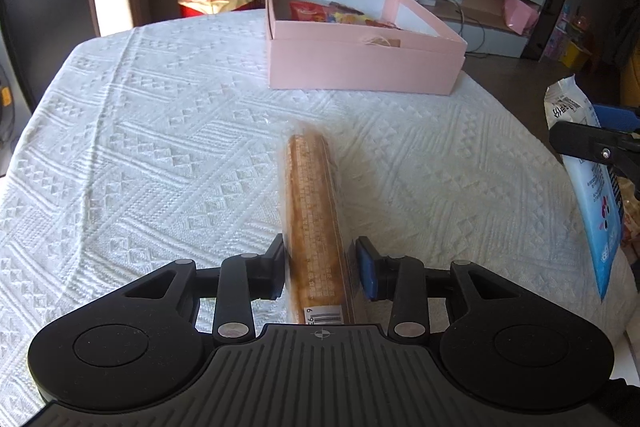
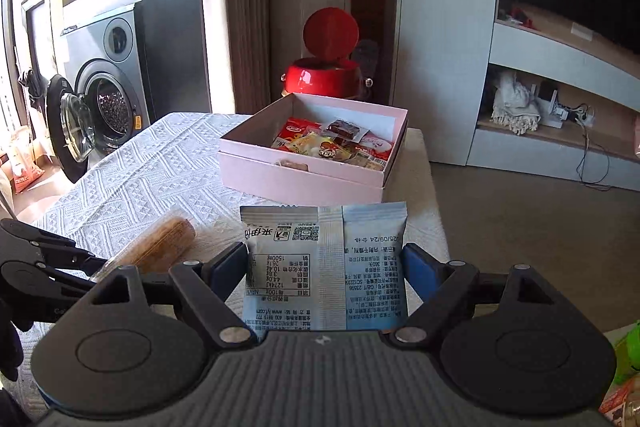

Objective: Organize snacks
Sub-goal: 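Grasp the blue-and-white bag with the right tool while the left tool grasps the bread stick, then drop the bread stick into the pink box while the right tool drops the bag in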

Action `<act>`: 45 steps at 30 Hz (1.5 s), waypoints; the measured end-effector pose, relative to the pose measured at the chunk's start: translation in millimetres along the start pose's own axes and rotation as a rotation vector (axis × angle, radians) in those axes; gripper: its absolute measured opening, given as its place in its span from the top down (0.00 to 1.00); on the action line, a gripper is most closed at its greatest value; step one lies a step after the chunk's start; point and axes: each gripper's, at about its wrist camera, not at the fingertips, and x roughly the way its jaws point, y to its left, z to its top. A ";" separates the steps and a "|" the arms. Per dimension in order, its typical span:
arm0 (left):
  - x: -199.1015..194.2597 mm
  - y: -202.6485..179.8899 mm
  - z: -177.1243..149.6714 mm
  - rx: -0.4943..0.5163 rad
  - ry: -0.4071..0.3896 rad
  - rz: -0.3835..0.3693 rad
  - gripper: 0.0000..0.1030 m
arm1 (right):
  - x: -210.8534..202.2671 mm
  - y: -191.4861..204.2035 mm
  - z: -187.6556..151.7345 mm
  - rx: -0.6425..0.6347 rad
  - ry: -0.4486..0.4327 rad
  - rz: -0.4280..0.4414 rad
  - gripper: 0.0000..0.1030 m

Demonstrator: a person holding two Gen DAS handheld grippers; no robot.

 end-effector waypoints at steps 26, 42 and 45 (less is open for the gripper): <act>-91.0 -8.7 59.3 0.038 -0.324 -0.069 0.68 | -22.5 -17.2 -24.8 0.052 -0.075 -0.043 0.18; -0.6 26.6 173.5 -0.191 -0.379 -0.213 0.65 | -26.1 -23.7 -15.4 0.042 -0.099 -0.085 0.18; 8.1 37.9 124.6 -0.204 -0.341 -0.240 0.65 | -16.7 -33.3 -12.9 0.060 -0.067 -0.111 0.18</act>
